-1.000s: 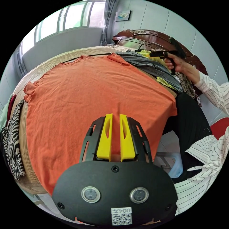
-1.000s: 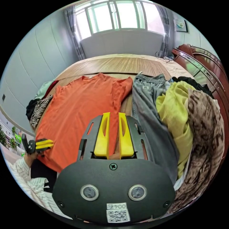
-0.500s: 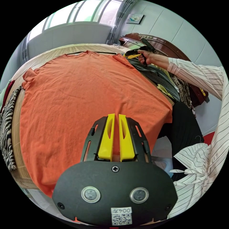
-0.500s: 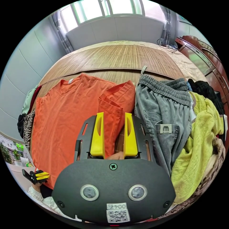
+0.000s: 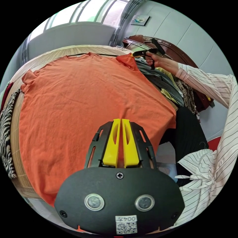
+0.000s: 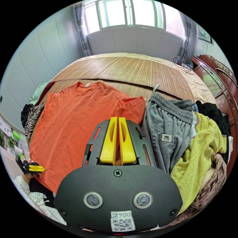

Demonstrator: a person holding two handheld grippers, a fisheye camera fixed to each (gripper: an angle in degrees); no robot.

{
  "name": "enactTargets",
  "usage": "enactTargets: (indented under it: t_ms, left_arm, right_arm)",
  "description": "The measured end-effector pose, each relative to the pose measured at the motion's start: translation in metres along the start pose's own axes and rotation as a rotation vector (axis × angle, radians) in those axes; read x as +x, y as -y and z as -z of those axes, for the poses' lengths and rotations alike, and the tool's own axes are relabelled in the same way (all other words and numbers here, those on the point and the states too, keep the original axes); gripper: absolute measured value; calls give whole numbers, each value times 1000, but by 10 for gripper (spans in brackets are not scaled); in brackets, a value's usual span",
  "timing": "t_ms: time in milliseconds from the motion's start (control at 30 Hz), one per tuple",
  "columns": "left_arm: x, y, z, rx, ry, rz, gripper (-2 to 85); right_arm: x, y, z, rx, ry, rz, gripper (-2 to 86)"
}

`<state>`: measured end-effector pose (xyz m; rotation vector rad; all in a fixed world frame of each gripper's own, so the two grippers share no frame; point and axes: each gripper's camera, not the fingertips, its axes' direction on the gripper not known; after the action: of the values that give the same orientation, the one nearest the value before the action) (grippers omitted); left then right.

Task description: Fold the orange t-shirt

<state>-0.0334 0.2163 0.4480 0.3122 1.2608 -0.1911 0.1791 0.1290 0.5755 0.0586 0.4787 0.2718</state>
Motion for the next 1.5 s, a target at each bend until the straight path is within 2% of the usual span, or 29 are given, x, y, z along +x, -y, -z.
enactTargets:
  t_ms: [100,300,533,667,767,933,1033,1167,1267,1367,1500]
  left_arm:
    - [-7,16,18,114,-61,54,9]
    - [-28,71,26,202,-179,140,11]
    - [-33,160,0,157,-118,98,25]
    - [-38,214,-28,108,-67,106,36]
    - [-45,251,-49,83,-65,132,53]
    - [-45,315,-89,30,8,103,69]
    - [-36,363,-121,-2,84,44,71]
    - [-18,439,-172,-66,190,-84,79]
    - [-13,487,-206,-111,181,-132,92]
    - [-9,522,-233,-156,193,-208,111]
    - [-11,552,-259,-196,107,-272,121]
  right_arm:
    - [-13,-9,11,23,-18,93,-5]
    - [-48,-34,15,45,-137,290,-5]
    - [-63,-75,18,124,-123,329,0]
    - [-56,-88,-2,38,-38,328,16]
    - [-35,-94,-17,-39,53,234,59]
    - [46,-122,-10,87,320,-204,84]
    - [83,-141,-14,184,404,-340,73]
    - [105,-132,-28,163,422,-347,64]
    - [107,-122,-37,104,365,-290,64]
    - [114,-123,-41,91,387,-286,65]
    - [132,-121,-53,35,416,-341,59]
